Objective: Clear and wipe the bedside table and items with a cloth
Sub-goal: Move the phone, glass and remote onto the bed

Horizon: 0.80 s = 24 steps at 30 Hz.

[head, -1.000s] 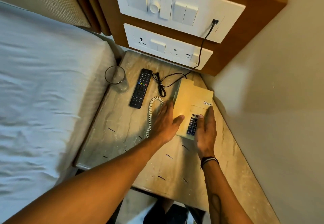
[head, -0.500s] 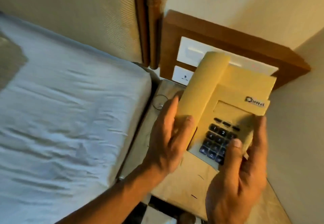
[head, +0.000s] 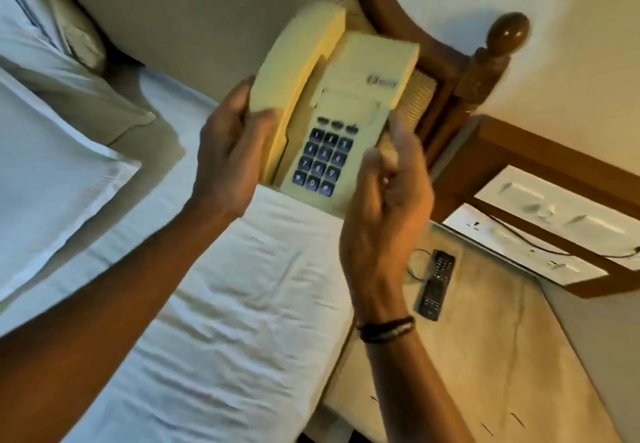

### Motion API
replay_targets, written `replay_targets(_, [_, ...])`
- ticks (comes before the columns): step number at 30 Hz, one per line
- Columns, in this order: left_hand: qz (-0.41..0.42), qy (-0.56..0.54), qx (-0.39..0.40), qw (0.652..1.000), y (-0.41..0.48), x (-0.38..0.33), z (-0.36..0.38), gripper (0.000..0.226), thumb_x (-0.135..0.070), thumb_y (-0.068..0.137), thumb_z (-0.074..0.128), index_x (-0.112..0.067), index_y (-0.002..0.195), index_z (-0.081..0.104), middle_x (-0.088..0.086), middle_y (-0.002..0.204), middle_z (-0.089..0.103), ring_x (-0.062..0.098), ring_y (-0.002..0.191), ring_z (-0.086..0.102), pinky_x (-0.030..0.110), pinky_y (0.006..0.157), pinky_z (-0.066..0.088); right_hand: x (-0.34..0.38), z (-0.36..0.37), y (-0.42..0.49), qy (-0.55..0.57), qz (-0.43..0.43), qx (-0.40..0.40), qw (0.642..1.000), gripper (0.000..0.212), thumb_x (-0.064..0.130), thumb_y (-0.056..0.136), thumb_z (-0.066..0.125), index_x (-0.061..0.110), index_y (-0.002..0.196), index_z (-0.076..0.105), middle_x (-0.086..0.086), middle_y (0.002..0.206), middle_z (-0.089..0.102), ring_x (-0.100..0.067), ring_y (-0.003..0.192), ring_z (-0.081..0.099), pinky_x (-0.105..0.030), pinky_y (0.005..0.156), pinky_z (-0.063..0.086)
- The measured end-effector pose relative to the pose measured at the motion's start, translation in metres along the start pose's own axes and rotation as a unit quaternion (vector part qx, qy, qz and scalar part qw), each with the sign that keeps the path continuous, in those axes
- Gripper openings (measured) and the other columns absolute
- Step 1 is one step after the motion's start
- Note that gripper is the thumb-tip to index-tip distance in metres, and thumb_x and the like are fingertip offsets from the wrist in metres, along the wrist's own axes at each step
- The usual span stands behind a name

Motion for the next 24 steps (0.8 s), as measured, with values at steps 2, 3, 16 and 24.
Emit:
replay_targets(2, [-0.040, 0.025, 0.027, 0.999, -0.003, 0.067, 0.000, 0.056, -0.044, 0.100, 0.058, -0.020, 0.151, 0.062, -0.023, 0.120, 0.073, -0.015, 0.103, 0.067, 0.008, 0.082, 0.053, -0.014, 0.013, -0.046, -0.040, 0.037, 0.034, 0.998, 0.045, 0.017, 0.112, 0.049, 0.028, 0.155, 0.050, -0.007, 0.147, 0.066, -0.030, 0.126, 0.070, -0.053, 0.094, 0.063])
replay_targets(3, [-0.050, 0.047, 0.042, 0.997, -0.010, 0.098, 0.002, 0.061, -0.042, 0.102, 0.058, -0.013, 0.155, 0.058, -0.010, 0.127, 0.070, -0.016, 0.105, 0.066, 0.008, 0.085, 0.051, -0.035, 0.021, -0.068, -0.049, 0.067, 0.058, 0.995, 0.047, 0.008, 0.111, 0.050, 0.022, 0.157, 0.049, -0.010, 0.150, 0.064, -0.034, 0.129, 0.068, -0.057, 0.099, 0.061])
replay_targets(16, [-0.169, 0.183, 0.202, 0.947, -0.062, 0.273, 0.059, 0.074, -0.035, 0.100, 0.041, -0.009, 0.169, 0.037, 0.023, 0.159, 0.052, 0.041, 0.140, 0.050, 0.056, 0.116, 0.046, -0.223, 0.020, -0.127, -0.202, 0.194, 0.167, 0.945, 0.063, -0.006, 0.098, 0.049, 0.027, 0.151, 0.056, -0.003, 0.090, 0.076, -0.025, 0.077, 0.069, -0.044, 0.067, 0.056])
replay_targets(24, [-0.137, 0.218, 0.203, 0.945, -0.038, 0.287, 0.080, 0.065, -0.034, 0.108, 0.039, -0.006, 0.166, 0.040, 0.026, 0.153, 0.054, 0.046, 0.131, 0.050, 0.043, 0.097, 0.040, -0.226, 0.024, -0.095, -0.187, 0.176, 0.199, 0.946, 0.052, 0.012, 0.096, 0.040, 0.025, 0.144, 0.054, 0.003, 0.087, 0.074, -0.011, 0.066, 0.064, -0.016, 0.060, 0.050])
Point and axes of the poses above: each hand's wrist, its own y-axis towards the middle knuckle, its own z-axis out of the palm, x = y × z, the point moved 2 cm from there along y, towards the middle knuckle
